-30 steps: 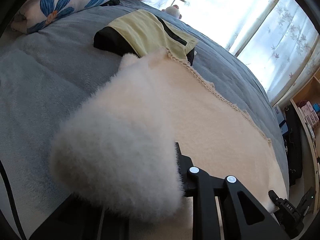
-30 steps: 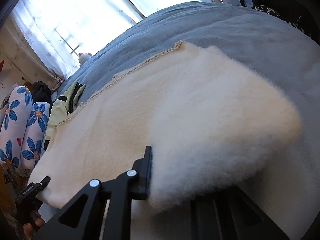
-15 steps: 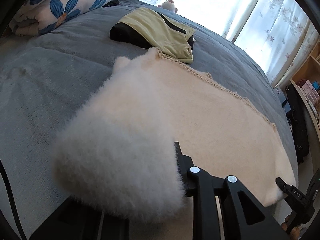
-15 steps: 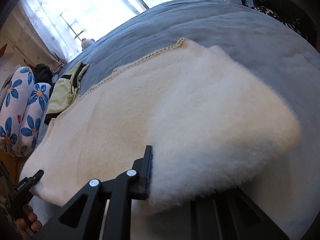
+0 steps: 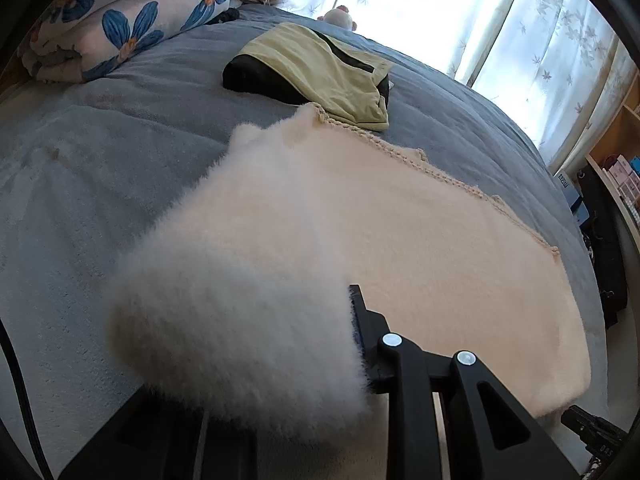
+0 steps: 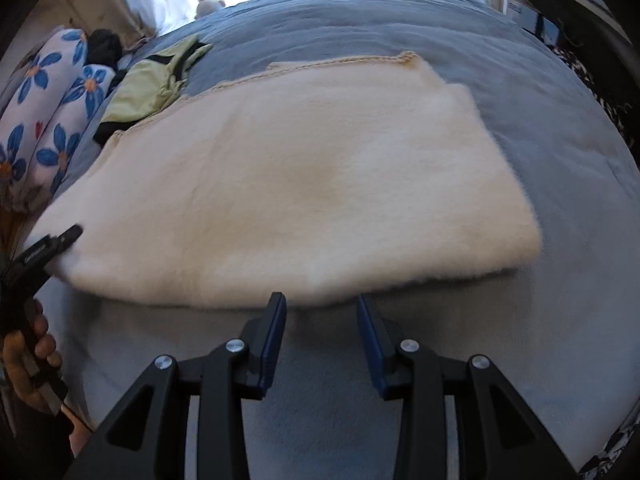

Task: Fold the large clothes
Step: 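Lift the cardigan edge with the left tool and fold it over in half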

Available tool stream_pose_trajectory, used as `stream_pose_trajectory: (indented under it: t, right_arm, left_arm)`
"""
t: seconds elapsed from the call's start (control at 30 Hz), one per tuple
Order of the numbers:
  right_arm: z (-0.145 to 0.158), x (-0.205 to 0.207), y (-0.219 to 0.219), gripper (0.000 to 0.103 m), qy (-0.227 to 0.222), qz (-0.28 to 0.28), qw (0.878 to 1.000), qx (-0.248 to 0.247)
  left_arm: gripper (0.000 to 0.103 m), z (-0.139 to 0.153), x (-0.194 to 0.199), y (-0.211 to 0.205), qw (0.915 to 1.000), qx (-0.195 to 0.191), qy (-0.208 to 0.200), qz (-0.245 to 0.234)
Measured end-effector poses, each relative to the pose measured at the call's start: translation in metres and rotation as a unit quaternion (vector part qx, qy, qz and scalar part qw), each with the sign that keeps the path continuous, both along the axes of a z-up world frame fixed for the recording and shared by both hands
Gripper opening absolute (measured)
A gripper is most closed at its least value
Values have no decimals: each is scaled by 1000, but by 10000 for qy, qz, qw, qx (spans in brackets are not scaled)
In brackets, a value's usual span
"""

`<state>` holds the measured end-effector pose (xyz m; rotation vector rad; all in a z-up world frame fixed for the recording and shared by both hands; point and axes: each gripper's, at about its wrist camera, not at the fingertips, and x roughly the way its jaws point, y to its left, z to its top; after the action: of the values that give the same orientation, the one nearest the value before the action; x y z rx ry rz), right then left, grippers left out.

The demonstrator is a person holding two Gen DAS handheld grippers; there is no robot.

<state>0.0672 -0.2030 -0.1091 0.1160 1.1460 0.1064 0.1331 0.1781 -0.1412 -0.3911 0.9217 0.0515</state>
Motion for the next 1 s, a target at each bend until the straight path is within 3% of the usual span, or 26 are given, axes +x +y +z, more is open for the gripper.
stream_pose_trajectory:
  t: [0.13, 0.27, 0.37, 0.53, 0.73, 0.83, 1.0]
  right_arm:
    - [22, 2, 36, 34, -655, 509, 9962, -252]
    - [22, 29, 67, 17, -1201, 773, 9889, -413]
    - [3, 52, 85, 9, -1207, 913, 9871, -517]
    - [-38, 66, 93, 6, -785, 1018, 9909, -403]
    - [-42, 62, 57, 6, -458, 751, 9944, 592]
    - [-37, 51, 24, 6, -382, 313, 9944, 934]
    - [-11, 14, -54, 6, -793, -980, 9910, 457]
  left_arm:
    - [20, 10, -2, -10, 9994, 324, -143, -44]
    - [20, 24, -3, -18, 9983, 503, -289, -67]
    - [20, 39, -4, -29, 9958, 780, -456, -162]
    - [20, 69, -4, -58, 9888, 1143, -859, -422]
    - [19, 112, 2, -124, 9720, 1525, -1510, -961]
    - [19, 128, 3, -166, 9602, 1615, -1841, -1343]
    - [19, 133, 4, -251, 9419, 1410, -2063, -2245]
